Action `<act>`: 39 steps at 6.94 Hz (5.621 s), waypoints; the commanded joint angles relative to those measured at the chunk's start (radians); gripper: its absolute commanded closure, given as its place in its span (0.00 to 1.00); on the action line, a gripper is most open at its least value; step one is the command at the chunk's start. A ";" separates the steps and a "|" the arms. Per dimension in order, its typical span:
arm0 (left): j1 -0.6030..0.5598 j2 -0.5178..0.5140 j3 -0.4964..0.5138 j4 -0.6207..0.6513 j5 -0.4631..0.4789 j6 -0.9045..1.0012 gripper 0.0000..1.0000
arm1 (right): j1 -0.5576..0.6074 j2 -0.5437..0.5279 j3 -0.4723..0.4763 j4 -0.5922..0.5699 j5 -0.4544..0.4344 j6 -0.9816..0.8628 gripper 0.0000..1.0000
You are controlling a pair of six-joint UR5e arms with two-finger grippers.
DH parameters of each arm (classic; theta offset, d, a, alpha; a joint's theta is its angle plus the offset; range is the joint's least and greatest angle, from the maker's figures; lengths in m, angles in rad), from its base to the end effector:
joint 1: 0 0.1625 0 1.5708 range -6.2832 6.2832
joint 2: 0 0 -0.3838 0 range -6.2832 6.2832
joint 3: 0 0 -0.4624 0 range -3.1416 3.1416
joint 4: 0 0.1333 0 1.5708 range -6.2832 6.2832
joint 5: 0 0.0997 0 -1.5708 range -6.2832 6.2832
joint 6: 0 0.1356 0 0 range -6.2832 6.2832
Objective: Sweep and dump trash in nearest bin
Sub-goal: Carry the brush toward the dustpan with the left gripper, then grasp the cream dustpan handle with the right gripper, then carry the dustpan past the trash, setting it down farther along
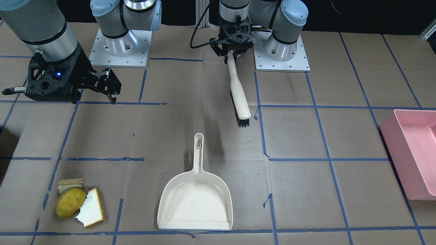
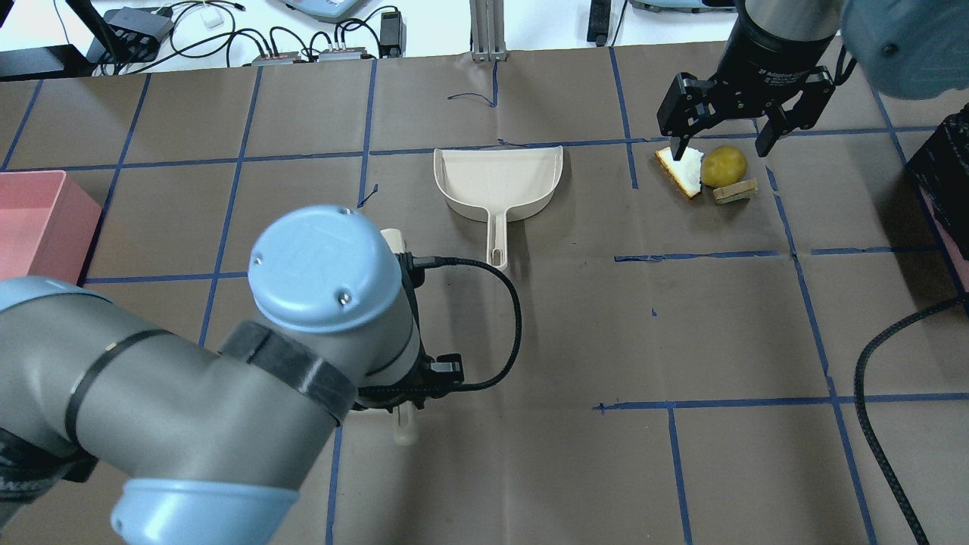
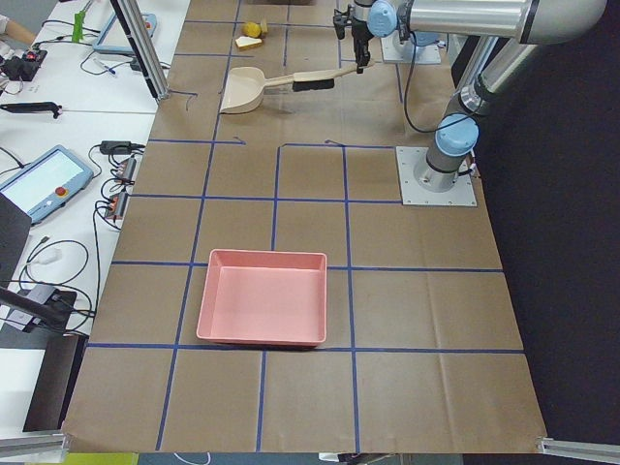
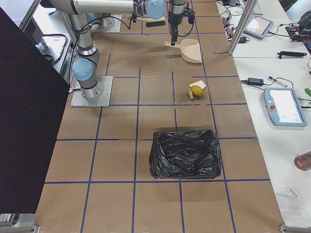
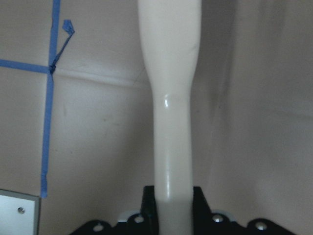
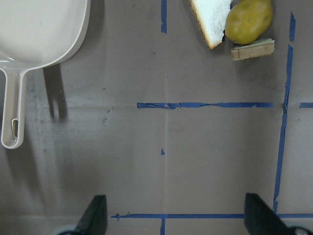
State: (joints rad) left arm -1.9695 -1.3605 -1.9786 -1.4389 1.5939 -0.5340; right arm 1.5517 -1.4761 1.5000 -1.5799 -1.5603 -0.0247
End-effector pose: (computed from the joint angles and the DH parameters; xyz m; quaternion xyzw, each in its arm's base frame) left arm -0.3001 -0.3770 0.3053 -0.0672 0.9971 0.0241 0.0251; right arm 0.1233 -0.5987 0.3965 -0.0028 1.0000 0.0073 0.0054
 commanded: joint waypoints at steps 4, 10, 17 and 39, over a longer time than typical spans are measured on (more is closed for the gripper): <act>0.354 -0.032 0.170 -0.133 -0.005 0.511 1.00 | 0.065 0.058 -0.007 -0.063 0.009 0.072 0.00; 0.368 -0.035 0.169 -0.201 0.043 0.517 1.00 | 0.292 0.230 -0.009 -0.215 0.003 0.201 0.00; 0.363 -0.035 0.149 -0.202 0.061 0.508 1.00 | 0.412 0.434 -0.003 -0.406 0.002 0.361 0.00; 0.337 -0.034 0.132 -0.198 0.034 0.499 1.00 | 0.259 0.327 -0.026 -0.344 -0.012 0.262 0.97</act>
State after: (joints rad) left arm -1.6322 -1.3955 -1.8482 -1.6367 1.6431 -0.0342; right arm 1.8312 -1.1248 1.4676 -1.9585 -1.5701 0.2964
